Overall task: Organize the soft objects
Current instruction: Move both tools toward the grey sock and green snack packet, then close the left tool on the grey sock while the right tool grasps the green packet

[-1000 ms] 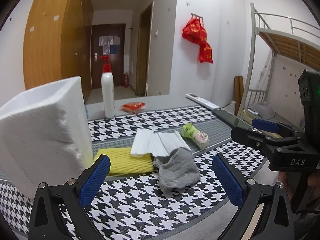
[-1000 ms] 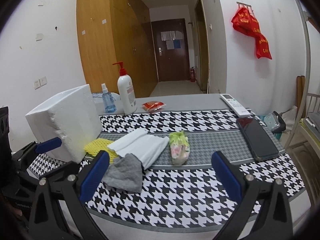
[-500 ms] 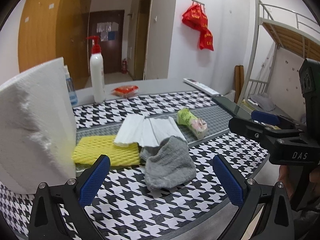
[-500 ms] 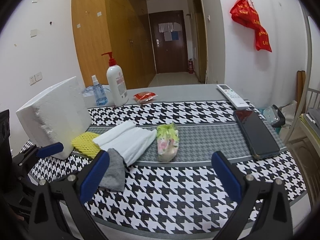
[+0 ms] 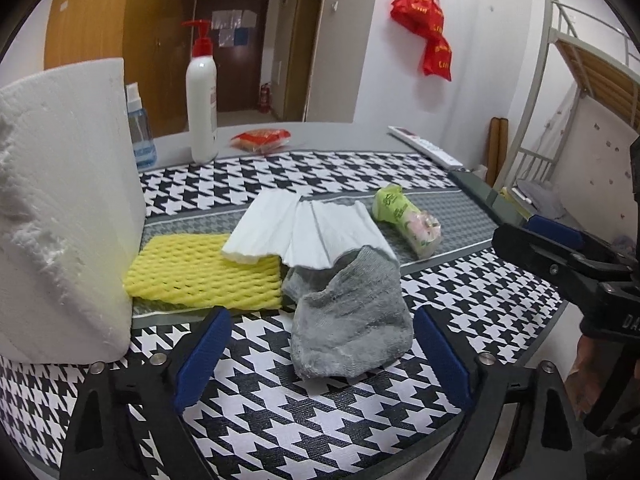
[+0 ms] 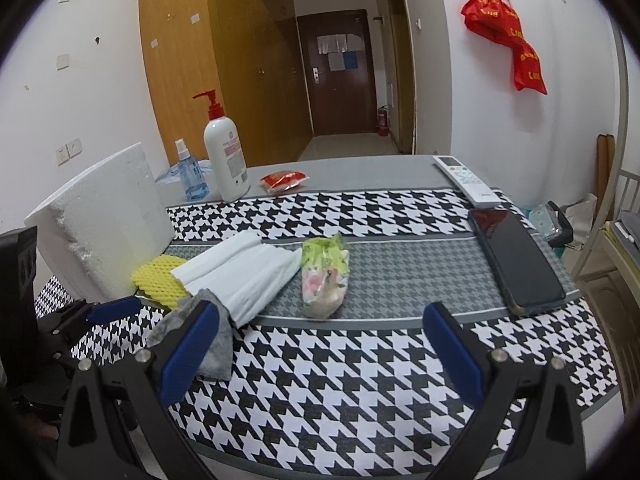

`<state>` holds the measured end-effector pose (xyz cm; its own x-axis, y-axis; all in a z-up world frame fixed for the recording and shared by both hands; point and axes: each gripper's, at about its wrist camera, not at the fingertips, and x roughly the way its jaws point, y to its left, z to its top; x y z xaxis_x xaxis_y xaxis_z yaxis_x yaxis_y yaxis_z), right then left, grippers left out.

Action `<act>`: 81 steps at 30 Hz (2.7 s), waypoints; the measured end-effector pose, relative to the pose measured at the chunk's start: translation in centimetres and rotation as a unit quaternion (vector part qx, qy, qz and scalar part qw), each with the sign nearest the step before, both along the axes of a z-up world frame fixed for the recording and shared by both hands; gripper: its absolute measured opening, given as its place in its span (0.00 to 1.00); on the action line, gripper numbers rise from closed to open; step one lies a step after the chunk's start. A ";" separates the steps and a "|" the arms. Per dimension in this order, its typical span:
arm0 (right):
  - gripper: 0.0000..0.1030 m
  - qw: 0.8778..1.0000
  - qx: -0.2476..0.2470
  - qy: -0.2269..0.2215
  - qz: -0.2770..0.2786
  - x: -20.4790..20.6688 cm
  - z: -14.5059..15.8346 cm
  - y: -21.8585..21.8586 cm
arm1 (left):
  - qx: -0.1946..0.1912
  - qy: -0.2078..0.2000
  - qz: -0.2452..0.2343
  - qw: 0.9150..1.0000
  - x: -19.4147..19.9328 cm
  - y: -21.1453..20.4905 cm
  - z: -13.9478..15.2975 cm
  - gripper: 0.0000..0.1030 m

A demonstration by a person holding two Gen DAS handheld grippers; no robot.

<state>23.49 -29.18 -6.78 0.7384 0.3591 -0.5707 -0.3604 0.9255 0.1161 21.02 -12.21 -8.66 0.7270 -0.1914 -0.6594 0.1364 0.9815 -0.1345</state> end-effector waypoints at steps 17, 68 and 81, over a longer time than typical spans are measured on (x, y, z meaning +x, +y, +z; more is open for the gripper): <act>1.00 1.000 -0.003 0.013 0.006 1.4 -0.8 0.2 | -0.013 0.044 -0.015 0.999 1.4 -0.3 -1.3 0.58; 0.30 0.993 -0.056 0.102 0.010 7.6 -4.0 3.4 | -0.014 0.036 -0.053 0.998 -0.5 1.3 -0.9 0.17; 0.26 0.997 -0.026 0.075 0.004 3.9 -1.6 0.9 | -0.020 0.034 -0.058 0.998 -2.1 1.1 -0.4 0.49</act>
<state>27.44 -28.30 -8.42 0.6403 0.3326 -0.6924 -0.3507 0.9285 0.1217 18.93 -11.11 -9.06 0.6521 -0.2979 -0.6971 0.2370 0.9536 -0.1858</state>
